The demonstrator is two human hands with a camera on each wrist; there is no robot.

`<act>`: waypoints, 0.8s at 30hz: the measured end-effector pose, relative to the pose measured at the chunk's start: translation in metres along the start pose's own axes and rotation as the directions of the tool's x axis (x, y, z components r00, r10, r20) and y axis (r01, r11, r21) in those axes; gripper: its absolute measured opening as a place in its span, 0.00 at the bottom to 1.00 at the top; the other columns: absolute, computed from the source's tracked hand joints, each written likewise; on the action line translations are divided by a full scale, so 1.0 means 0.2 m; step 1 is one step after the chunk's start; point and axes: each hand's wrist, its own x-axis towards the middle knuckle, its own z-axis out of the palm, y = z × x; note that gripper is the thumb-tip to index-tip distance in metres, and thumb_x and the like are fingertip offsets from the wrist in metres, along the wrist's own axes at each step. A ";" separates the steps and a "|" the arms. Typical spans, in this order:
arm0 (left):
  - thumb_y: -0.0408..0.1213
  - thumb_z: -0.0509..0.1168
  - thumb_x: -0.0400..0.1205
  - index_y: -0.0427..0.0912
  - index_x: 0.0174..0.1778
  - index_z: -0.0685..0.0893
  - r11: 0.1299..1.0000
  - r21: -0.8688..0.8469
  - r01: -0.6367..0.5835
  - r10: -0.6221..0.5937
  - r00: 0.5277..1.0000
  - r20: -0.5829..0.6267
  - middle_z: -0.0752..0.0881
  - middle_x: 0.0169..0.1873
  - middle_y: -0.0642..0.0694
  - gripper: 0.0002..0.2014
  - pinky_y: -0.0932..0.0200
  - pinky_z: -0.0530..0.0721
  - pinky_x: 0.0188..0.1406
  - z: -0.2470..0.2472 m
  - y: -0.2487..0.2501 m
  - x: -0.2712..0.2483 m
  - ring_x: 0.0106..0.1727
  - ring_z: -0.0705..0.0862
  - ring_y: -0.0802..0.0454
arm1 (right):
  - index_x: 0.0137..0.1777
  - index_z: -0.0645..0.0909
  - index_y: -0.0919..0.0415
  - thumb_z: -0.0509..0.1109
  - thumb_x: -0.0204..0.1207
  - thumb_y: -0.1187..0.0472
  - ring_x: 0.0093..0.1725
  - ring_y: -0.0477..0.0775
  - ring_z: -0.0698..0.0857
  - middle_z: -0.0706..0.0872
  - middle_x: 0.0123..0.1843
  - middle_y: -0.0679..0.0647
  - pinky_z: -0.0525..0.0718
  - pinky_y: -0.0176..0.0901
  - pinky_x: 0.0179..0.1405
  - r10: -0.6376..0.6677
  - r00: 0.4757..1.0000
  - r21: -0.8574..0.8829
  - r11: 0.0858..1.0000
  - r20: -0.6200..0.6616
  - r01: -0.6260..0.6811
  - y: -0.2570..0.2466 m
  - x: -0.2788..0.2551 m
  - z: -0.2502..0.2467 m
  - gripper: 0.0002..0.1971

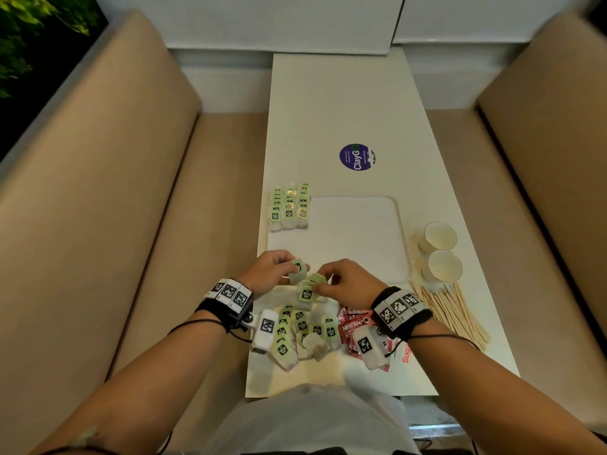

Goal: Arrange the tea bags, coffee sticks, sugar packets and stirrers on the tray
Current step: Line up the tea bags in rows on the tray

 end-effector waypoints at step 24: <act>0.31 0.73 0.81 0.36 0.54 0.85 0.999 0.036 0.002 -0.005 0.997 0.082 0.87 0.42 0.41 0.08 0.56 0.89 0.35 -0.02 0.02 -0.11 0.41 0.88 0.48 | 0.42 0.91 0.54 0.68 0.86 0.49 0.31 0.45 0.80 0.89 0.38 0.54 0.82 0.41 0.36 -0.030 0.990 0.228 0.972 -0.136 0.061 -0.09 0.12 0.04 0.15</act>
